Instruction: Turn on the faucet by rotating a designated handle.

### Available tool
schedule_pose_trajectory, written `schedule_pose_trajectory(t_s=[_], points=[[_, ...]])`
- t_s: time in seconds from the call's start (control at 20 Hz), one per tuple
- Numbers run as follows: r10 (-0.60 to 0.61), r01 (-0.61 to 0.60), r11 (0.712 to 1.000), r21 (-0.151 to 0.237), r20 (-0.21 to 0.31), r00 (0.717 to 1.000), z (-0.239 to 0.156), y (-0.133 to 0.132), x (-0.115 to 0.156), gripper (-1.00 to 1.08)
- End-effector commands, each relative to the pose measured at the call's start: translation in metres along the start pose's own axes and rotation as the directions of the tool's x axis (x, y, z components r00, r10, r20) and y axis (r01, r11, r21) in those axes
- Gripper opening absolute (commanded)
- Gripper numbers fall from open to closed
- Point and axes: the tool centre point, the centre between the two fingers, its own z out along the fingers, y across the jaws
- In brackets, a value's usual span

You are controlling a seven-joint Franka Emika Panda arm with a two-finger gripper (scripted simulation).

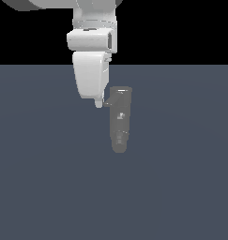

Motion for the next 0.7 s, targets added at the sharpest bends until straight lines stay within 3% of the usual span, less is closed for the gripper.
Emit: schedule_pose_trajectory(t_s=[0.0, 0.05, 0.65], points=[[0.005, -0.005, 1.0, -0.003, -0.001, 1.0, 0.0, 0.005, 0.007, -1.0], [0.0, 0.0, 1.0, -0.001, 0.0, 1.0, 0.0, 0.002, 0.002, -1.0], [0.003, -0.003, 1.0, -0.002, -0.001, 1.0, 0.0, 0.001, 0.071, -1.0]])
